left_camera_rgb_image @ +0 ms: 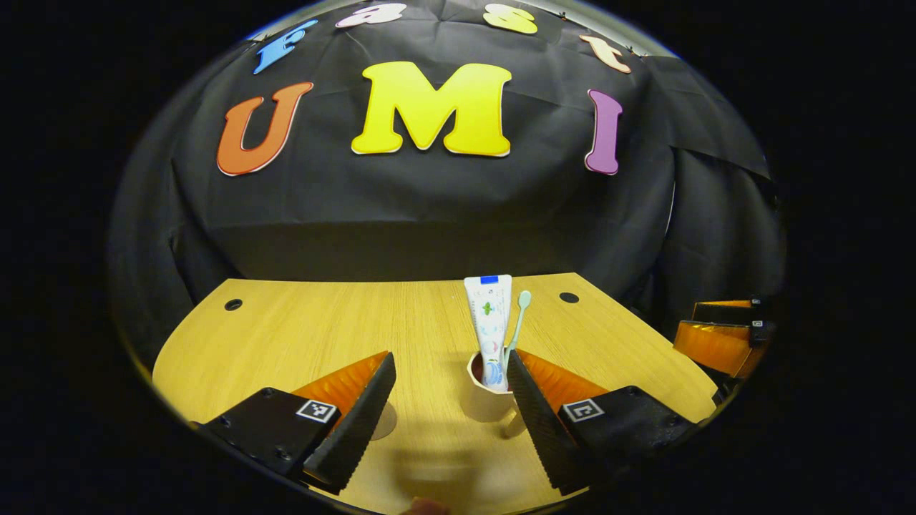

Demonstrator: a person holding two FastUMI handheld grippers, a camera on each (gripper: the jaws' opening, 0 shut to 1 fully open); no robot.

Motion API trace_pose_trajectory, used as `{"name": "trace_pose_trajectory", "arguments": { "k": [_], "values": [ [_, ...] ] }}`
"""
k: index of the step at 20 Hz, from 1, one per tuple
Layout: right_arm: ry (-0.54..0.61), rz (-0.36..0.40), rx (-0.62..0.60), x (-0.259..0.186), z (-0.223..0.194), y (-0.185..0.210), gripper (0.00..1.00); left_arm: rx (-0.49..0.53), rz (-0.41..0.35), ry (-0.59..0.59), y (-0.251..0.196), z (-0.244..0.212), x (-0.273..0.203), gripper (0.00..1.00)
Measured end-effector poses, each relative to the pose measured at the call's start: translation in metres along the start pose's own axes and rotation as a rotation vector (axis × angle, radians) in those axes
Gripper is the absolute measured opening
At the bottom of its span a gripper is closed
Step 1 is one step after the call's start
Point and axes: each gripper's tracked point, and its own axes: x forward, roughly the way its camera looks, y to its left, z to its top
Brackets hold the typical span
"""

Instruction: Put the toothbrush and toothpaste on the desktop into the cup, then pick up the cup and place it on the coaster on the desktop.

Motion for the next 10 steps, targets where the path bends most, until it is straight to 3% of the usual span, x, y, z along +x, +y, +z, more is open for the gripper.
{"name": "trace_pose_trajectory", "arguments": {
  "k": [4,5,7,8,9,10],
  "values": [
    [0.07,0.042,-0.021,0.012,-0.008,0.028,0.63,-0.019,0.047,-0.023,0.023,0.011,-0.03,0.98],
    [0.095,0.05,-0.024,0.016,-0.011,0.036,0.77,-0.016,0.063,-0.035,0.03,0.016,-0.036,0.98],
    [0.116,0.061,-0.024,0.022,-0.012,0.049,0.84,-0.005,0.094,-0.064,0.043,0.028,-0.051,0.98],
    [0.125,0.069,-0.027,0.025,-0.011,0.056,0.8,-0.001,0.106,-0.083,0.05,0.035,-0.06,0.98],
    [0.138,0.075,-0.03,0.029,-0.014,0.062,0.84,0.004,0.118,-0.101,0.057,0.041,-0.067,0.98],
    [0.152,0.079,-0.036,0.033,-0.015,0.066,0.8,0.011,0.132,-0.115,0.064,0.046,-0.075,0.98]
  ]
}}
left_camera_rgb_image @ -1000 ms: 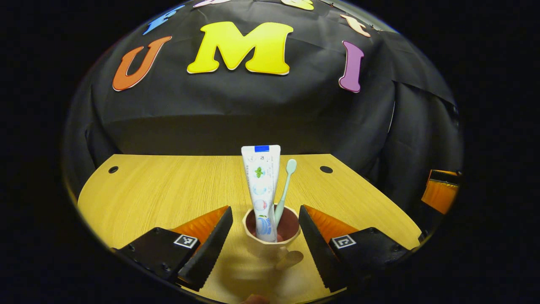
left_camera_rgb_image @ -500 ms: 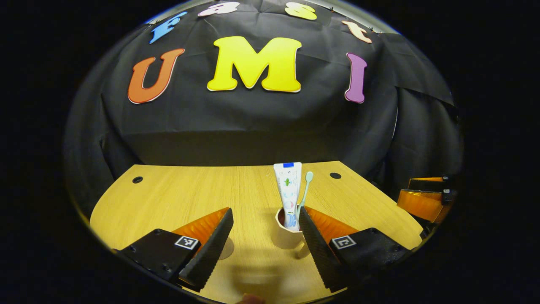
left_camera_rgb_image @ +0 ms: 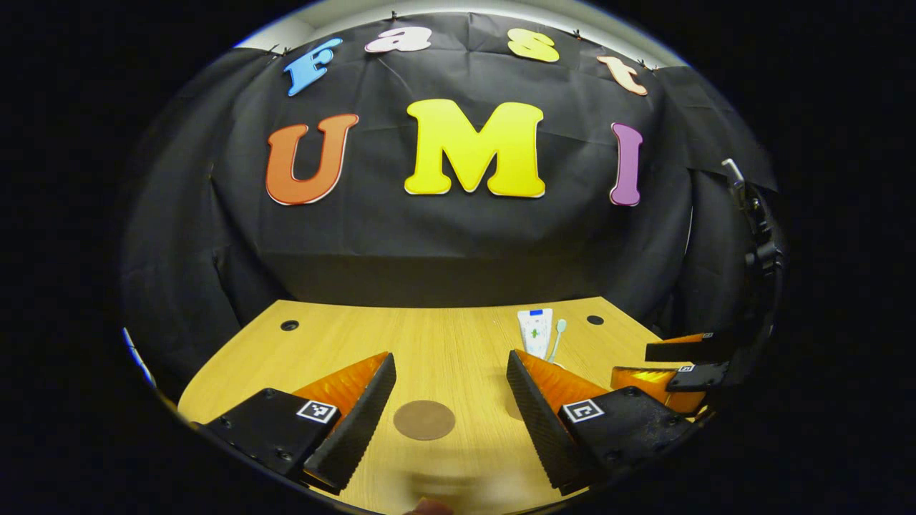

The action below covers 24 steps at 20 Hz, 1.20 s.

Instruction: Put the toothbrush and toothpaste on the desktop into the cup, then pick up the cup and place it on the coaster on the desktop.

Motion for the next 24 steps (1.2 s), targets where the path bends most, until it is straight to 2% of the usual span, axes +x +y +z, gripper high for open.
{"name": "trace_pose_trajectory", "arguments": {
  "k": [5,9,10,11,13,16,17,18,19,20,21,24],
  "values": [
    [0.074,-0.004,-0.01,0.023,-0.007,0.018,0.8,0.027,0.06,-0.077,0.038,0.023,-0.028,0.98],
    [0.176,-0.021,0.007,0.041,-0.022,0.025,0.8,0.057,0.107,-0.128,0.059,0.043,-0.044,0.98],
    [0.19,-0.032,0.004,0.044,-0.023,0.024,0.84,0.058,0.119,-0.14,0.063,0.046,-0.049,0.98],
    [0.207,-0.043,0.0,0.049,-0.025,0.025,0.84,0.057,0.126,-0.15,0.068,0.049,-0.054,0.98],
    [0.24,-0.046,0.005,0.059,-0.029,0.029,0.8,0.062,0.138,-0.16,0.074,0.051,-0.061,0.98],
    [0.312,-0.045,0.013,0.071,-0.041,0.037,0.8,0.083,0.152,-0.173,0.081,0.06,-0.068,0.98],
    [0.331,-0.052,0.011,0.074,-0.045,0.037,0.84,0.092,0.157,-0.175,0.083,0.061,-0.07,0.98],
    [0.35,-0.056,0.009,0.077,-0.048,0.038,0.84,0.101,0.161,-0.179,0.085,0.063,-0.071,0.98],
    [0.37,-0.064,0.007,0.079,-0.051,0.037,0.8,0.109,0.167,-0.179,0.088,0.064,-0.072,0.98],
    [0.391,-0.067,0.009,0.081,-0.054,0.038,0.84,0.115,0.172,-0.181,0.09,0.066,-0.072,0.96],
    [0.416,-0.075,0.013,0.086,-0.06,0.037,0.8,0.12,0.178,-0.187,0.091,0.069,-0.074,0.96],
    [0.491,-0.067,0.043,0.095,-0.072,0.04,0.8,0.138,0.189,-0.203,0.095,0.077,-0.075,0.96]
  ]
}}
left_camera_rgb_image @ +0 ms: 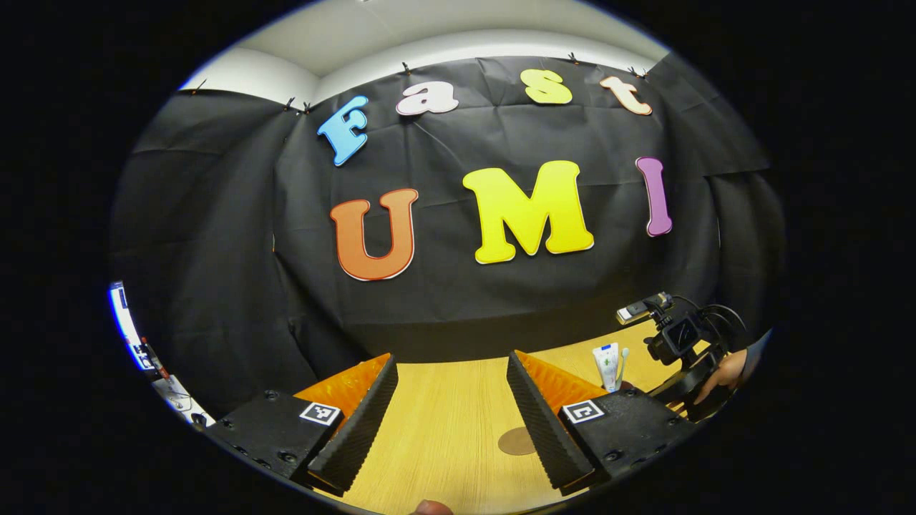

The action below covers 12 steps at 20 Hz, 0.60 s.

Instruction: Put the toothbrush and toothpaste on the desktop into the cup, then pick up the cup and place it on the coaster on the desktop.

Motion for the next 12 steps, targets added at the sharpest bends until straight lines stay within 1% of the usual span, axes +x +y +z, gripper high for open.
{"name": "trace_pose_trajectory", "arguments": {
  "k": [1,2,6,8,9,10,11,12],
  "values": [
    [0.013,-0.005,0.002,0.003,-0.001,-0.002,0.84,0.006,0.003,-0.002,0.002,0.001,0.0,0.96],
    [0.025,-0.014,0.006,0.006,-0.001,-0.003,0.8,0.009,0.004,-0.003,0.002,0.002,0.0,0.96],
    [0.083,-0.006,0.04,0.017,-0.008,0.0,0.77,0.01,0.016,0.002,0.006,0.001,-0.003,0.97],
    [0.089,-0.005,0.057,0.022,-0.007,0.002,0.67,0.009,0.024,0.009,0.009,0.0,-0.003,0.97],
    [0.087,-0.012,0.06,0.024,-0.006,0.001,0.52,0.009,0.026,0.011,0.01,-0.002,-0.003,0.97],
    [0.093,-0.021,0.063,0.025,-0.007,0.0,0.44,0.008,0.029,0.014,0.011,-0.002,-0.003,0.97],
    [0.091,-0.023,0.066,0.023,-0.008,-0.001,0.32,0.008,0.03,0.015,0.011,-0.002,-0.003,0.97],
    [0.098,-0.026,0.06,0.026,-0.009,0.0,0.27,0.006,0.033,0.015,0.012,-0.003,-0.004,0.97]
  ]
}}
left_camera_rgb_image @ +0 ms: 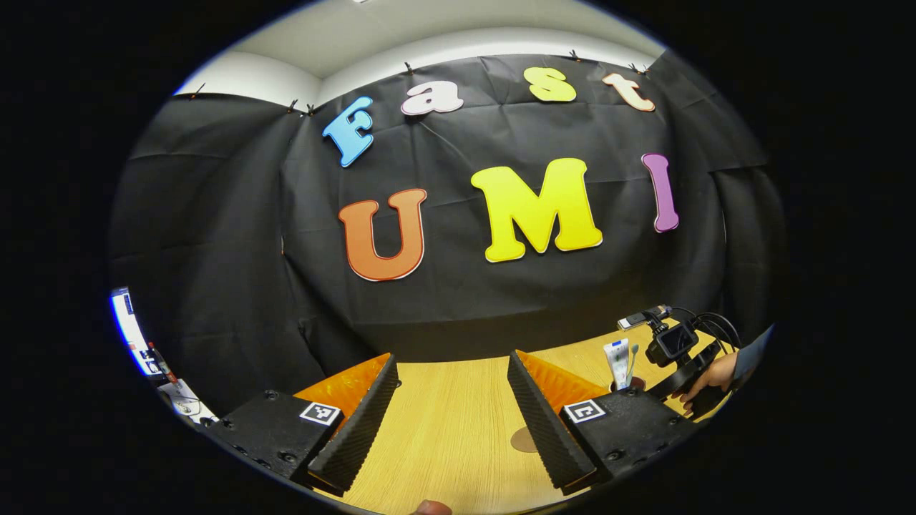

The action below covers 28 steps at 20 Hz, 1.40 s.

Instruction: Put the toothbrush and toothpaste on the desktop into the cup, then pick up the cup and place it on the coaster on the desktop.

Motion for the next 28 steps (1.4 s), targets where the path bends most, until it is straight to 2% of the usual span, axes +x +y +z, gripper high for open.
{"name": "trace_pose_trajectory", "arguments": {
  "k": [3,5,19,28],
  "values": [
    [-0.007,-0.015,-0.007,-0.003,0.001,0.003,0.18,-0.004,0.005,0.001,0.003,-0.001,-0.001,0.97],
    [-0.012,0.003,-0.004,-0.004,0.001,0.004,0.14,-0.007,0.007,0.001,0.003,0.0,-0.003,0.97],
    [-0.093,0.086,-0.148,0.005,0.008,-0.012,0.13,-0.046,0.045,0.005,0.014,-0.002,-0.012,0.97],
    [-0.074,0.121,-0.223,0.002,0.01,-0.022,0.13,-0.053,0.094,0.034,0.056,-0.025,-0.021,0.97]
  ]
}}
